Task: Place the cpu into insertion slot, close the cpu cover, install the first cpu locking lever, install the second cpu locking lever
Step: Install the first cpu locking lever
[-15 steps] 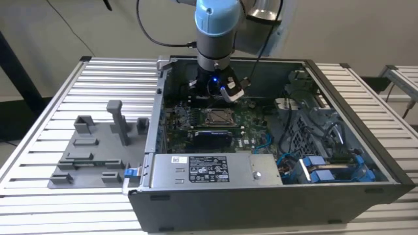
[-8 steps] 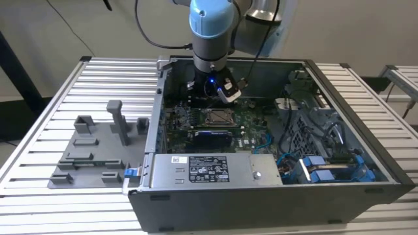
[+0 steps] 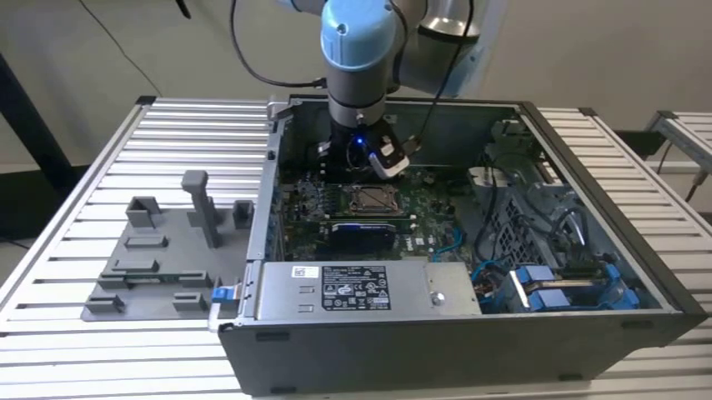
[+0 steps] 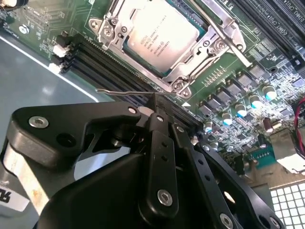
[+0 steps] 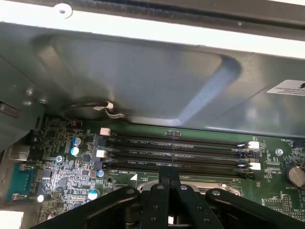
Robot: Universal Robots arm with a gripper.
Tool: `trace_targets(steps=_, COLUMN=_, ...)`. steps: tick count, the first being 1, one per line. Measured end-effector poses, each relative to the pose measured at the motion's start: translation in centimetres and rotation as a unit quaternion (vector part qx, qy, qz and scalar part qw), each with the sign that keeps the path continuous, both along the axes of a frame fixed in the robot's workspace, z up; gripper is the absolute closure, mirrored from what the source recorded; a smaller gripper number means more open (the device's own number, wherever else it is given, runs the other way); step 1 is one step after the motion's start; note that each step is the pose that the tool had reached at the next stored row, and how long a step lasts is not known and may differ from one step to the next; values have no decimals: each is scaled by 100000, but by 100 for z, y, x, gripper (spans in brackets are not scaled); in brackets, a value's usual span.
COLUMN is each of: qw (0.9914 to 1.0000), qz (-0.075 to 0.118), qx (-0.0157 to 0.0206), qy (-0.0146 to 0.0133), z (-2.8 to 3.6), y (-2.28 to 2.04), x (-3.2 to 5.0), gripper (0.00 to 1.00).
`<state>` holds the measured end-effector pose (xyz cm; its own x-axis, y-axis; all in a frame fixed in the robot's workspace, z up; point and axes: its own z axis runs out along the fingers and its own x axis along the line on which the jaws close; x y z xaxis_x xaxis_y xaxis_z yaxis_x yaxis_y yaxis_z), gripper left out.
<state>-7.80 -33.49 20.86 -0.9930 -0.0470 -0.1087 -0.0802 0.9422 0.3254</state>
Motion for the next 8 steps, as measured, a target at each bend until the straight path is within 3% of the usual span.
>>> trace_targets(steps=8, qw=100000, qz=-14, qx=-6, qy=-20, z=-66, y=1, x=-14, gripper=89)
